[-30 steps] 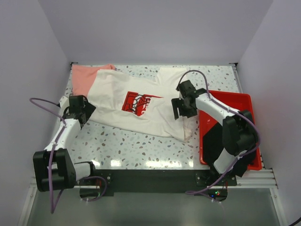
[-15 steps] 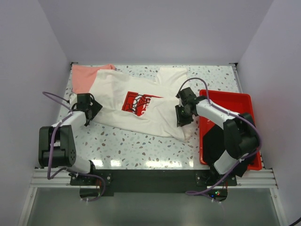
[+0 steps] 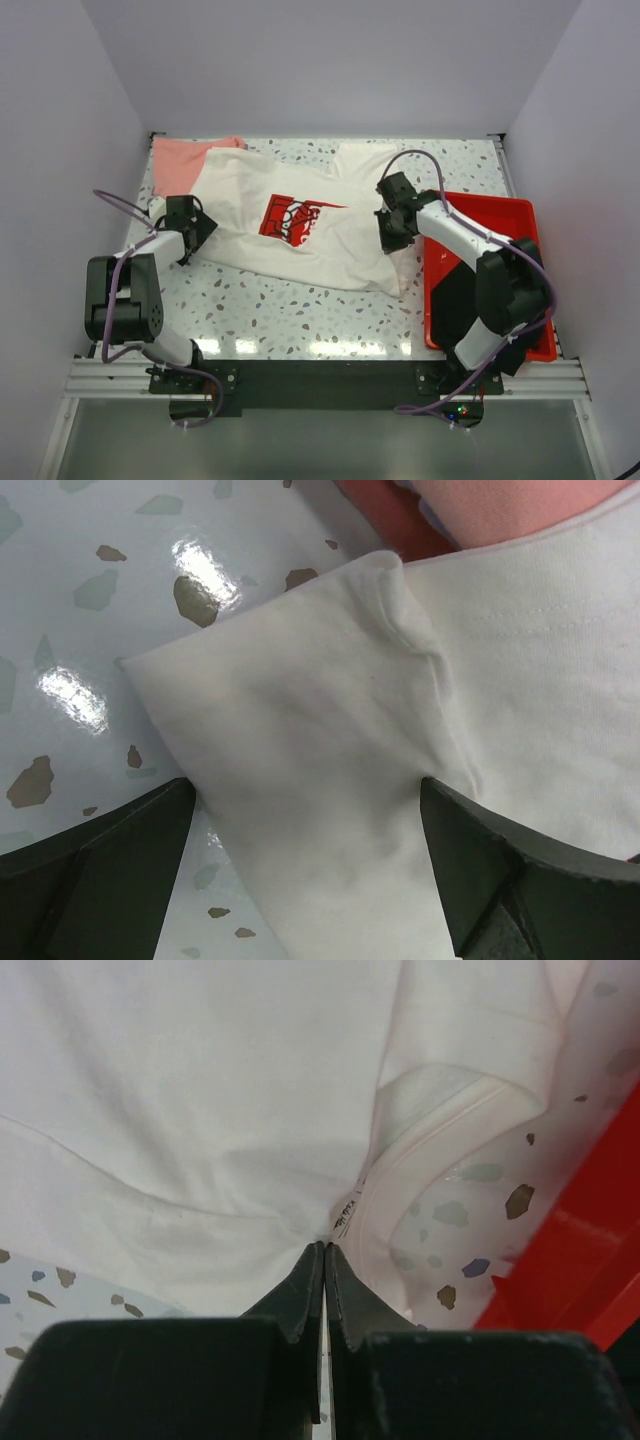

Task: Fold and stack the t-shirts
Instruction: Fold the tshirt

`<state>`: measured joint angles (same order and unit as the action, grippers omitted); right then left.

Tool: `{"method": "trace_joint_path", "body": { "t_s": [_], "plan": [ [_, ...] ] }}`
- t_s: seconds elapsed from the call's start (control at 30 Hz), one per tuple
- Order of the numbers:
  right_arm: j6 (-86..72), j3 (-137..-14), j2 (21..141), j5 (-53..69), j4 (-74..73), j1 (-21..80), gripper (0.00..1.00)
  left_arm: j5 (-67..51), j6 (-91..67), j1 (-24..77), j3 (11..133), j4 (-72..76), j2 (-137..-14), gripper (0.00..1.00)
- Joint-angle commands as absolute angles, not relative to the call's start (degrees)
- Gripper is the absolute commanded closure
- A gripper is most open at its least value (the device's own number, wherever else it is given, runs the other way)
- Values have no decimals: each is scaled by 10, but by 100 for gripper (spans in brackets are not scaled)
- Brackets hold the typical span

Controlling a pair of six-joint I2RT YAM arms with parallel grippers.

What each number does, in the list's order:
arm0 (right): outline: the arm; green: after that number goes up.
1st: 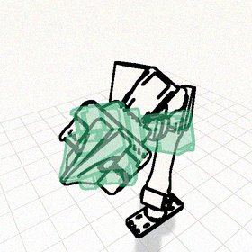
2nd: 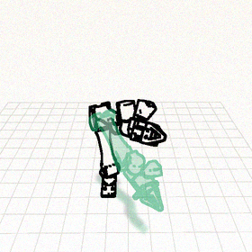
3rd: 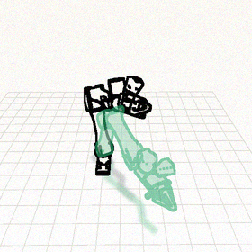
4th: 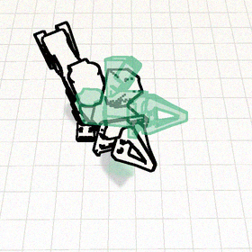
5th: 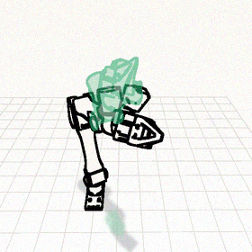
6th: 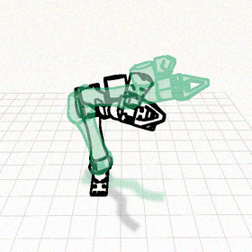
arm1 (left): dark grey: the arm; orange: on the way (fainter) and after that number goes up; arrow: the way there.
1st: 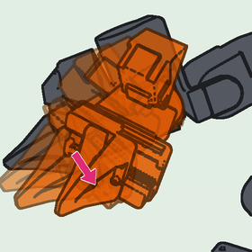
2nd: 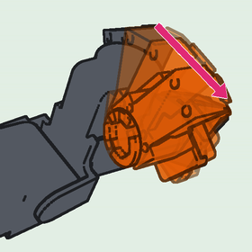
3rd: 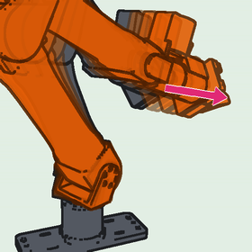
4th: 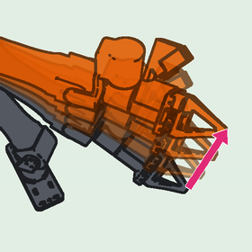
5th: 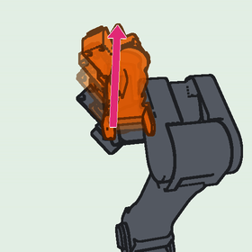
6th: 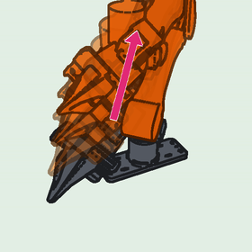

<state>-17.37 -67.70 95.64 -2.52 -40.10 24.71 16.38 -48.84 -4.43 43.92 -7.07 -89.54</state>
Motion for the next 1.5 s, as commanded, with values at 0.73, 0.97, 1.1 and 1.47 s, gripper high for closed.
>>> {"method": "trace_joint_path", "body": {
  "t_s": [0.73,0.97,1.1,1.47],
  "plan": [
    [-120,-751,911,38,-426,240,1,219,-498,-48,454,-161,-759,0],
    [-144,-636,862,117,-358,321,1,212,-502,-83,401,-165,-715,0],
    [-183,-592,873,112,-323,324,1,157,-484,-106,367,-110,-729,6],
    [-287,-484,745,75,-304,325,1,108,-454,-142,404,-19,-873,37]
  ]
}}
